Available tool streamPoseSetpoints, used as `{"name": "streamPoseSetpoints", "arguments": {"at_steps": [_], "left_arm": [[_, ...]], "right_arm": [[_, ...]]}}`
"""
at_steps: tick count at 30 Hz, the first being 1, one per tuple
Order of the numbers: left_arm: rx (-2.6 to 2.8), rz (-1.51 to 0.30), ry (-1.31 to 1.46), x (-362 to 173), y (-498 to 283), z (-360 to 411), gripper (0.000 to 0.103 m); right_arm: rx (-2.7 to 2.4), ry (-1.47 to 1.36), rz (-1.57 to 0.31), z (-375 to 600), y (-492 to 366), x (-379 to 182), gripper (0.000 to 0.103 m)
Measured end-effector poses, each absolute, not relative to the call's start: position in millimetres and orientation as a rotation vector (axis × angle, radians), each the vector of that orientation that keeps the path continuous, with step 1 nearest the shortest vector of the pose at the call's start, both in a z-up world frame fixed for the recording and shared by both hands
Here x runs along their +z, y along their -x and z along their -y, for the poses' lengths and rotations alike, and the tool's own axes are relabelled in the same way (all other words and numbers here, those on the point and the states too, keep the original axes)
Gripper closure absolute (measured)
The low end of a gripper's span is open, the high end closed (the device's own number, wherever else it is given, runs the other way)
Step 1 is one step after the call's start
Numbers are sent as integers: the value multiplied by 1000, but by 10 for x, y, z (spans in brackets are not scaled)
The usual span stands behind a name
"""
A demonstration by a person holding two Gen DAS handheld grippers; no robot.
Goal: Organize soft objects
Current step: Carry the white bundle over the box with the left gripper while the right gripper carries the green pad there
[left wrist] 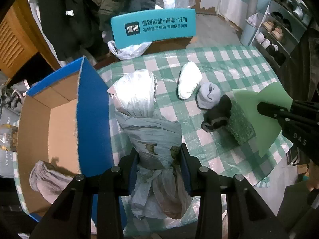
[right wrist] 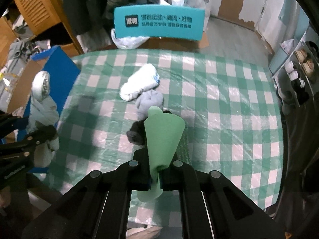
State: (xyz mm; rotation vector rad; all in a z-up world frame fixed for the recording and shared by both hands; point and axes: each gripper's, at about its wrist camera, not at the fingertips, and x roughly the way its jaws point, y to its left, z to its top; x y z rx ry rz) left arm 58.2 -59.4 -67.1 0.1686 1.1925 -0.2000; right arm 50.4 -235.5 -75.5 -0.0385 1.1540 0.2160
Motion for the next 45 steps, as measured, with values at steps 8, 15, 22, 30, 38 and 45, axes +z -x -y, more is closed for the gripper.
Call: {"name": "streamPoseSetpoints", "arguments": {"at_steps": [8, 15, 22, 30, 38, 45], "left_arm": [[-193, -1148, -194, -507, -502, 604, 65], [-174, -1114, -205, -370, -447, 576, 65], [-147, -1075, -215, -221, -426, 482, 65], [-108, -1039, -208, -73, -394, 280, 65], [-80, -1018, -179, 31, -358, 41, 65], [-41, -1012, -163, 49, -325, -203, 65]], "right_arm": [[239, 41, -1109, 2273, -428, -524, 99], [256, 52, -1082, 2175, -384, -363, 99], [293, 71, -1047, 1994, -352, -193, 99], [344, 90, -1020, 1726, -342, -46, 99], [398, 109, -991, 1391, -365, 99, 99], [446, 136, -976, 1047, -385, 174, 99]]}}
